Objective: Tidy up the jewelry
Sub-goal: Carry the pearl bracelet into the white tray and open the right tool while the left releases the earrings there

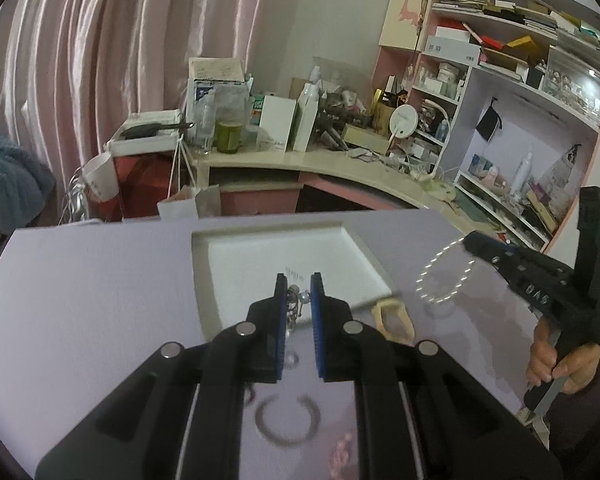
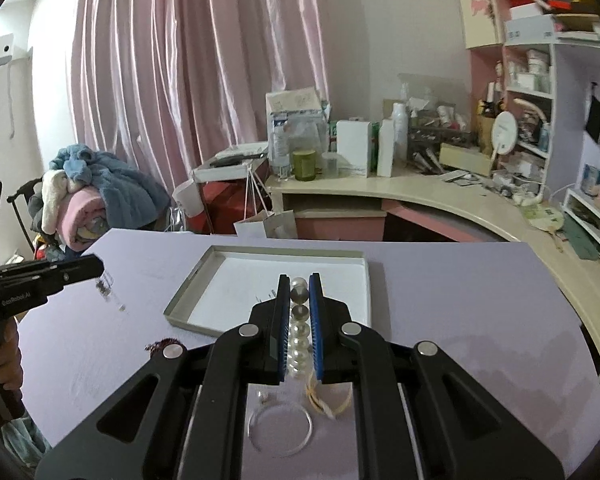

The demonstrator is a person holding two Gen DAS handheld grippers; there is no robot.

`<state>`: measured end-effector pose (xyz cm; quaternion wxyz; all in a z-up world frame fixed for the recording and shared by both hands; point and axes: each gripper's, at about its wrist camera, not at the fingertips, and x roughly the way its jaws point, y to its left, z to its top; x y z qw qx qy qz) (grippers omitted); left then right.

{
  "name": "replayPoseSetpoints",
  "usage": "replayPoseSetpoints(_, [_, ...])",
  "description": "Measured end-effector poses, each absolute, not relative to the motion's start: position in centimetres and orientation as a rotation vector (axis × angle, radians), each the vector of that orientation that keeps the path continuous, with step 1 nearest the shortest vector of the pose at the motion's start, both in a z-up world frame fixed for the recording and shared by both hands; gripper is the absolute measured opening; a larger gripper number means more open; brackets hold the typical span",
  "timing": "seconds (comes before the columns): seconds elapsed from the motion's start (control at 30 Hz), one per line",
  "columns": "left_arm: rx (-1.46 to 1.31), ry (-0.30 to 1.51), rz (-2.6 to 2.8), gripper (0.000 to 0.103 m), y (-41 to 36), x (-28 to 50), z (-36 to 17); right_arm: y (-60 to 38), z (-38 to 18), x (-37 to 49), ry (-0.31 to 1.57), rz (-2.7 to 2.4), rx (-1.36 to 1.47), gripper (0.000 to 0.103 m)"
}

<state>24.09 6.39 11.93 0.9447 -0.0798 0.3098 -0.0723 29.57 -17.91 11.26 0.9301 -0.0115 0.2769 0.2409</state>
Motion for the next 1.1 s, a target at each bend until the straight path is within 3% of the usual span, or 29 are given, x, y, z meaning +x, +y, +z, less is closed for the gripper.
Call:
replayPoseSetpoints(0.6, [-0.191, 0.759, -0.12, 0.012, 8.1, 39.8, 5.1, -10.9, 1.5, 46.9, 0.902, 0.484, 0.051, 0.011])
replayPoseSetpoints(0.67, [-0.192, 0.769, -0.116, 0.012, 8.2, 40.4, 4.5, -11.4, 0.7, 47.6, 0.945, 0.481, 0.065, 0.015])
replayPoseSetpoints(0.73, [-0.194, 0.774, -0.12, 0.012, 8.3, 41.0, 3.9, -12.6, 0.6, 47.4, 0.936, 0.482, 0.105, 0.044])
replayPoseSetpoints(0.77, [-0.193, 0.776, -0.12, 0.012, 8.3, 41.2, 3.6, -13.0, 0.9, 47.4, 0.917, 0.477, 0.107, 0.05])
replayPoseSetpoints(1.1, [-0.203, 0.803, -0.064, 0.013, 8.7, 43.4, 1.5, -14.6, 2.2, 46.1, 0.839, 0.485, 0.067, 0.052])
